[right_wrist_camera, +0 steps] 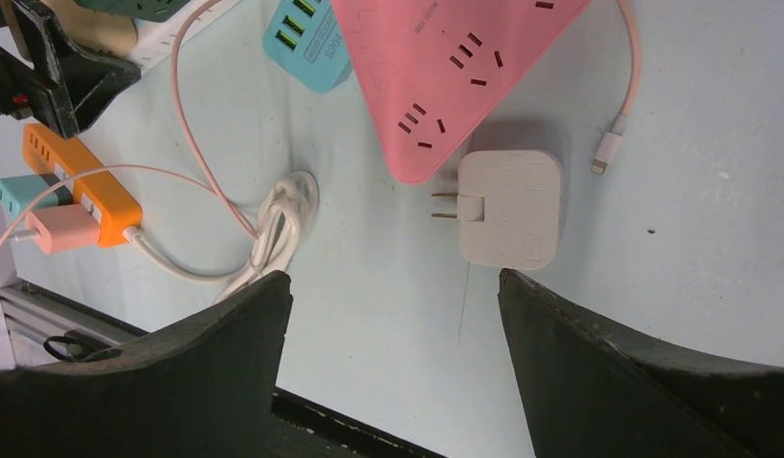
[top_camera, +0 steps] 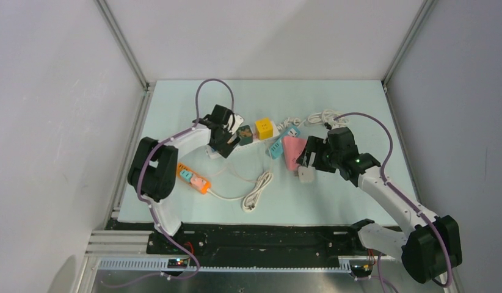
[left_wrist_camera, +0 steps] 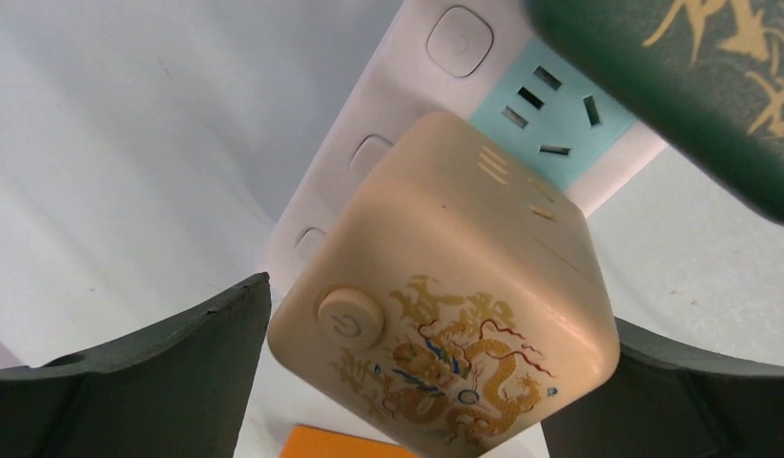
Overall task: Insert the plug
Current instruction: Adjust the socket at the center of the board.
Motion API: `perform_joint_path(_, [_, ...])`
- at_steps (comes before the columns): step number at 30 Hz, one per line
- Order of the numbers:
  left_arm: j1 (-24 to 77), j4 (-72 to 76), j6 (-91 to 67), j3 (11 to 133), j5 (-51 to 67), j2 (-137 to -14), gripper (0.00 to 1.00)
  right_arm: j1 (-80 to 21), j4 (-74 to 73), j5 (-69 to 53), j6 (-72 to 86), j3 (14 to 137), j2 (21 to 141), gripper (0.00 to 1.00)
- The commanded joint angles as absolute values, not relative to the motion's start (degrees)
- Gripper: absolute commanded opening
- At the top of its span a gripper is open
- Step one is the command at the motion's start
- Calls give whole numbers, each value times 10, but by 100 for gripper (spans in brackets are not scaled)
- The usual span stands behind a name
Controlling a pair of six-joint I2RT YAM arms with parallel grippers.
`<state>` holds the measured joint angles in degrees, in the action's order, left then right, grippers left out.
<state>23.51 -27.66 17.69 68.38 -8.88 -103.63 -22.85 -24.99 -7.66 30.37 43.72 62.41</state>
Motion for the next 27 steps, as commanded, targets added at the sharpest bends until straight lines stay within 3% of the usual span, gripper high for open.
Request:
perform_joint_path(1, [232,-275,219,713,-126,-1002,100,-226,-243,-85,297,456,617,83])
perform_joint_path(9, [232,-327,266,746,-72,-1054,100,-225,-249,-84,295,456,615,83])
perform_joint_path(22, [238,-371,440,788,-79,-1089,100,-215,-266,-86,290,455,603,82])
perform_joint_path(27, [234,-421,471,827,-16,-1117,100,-207,-271,-88,289,456,594,82])
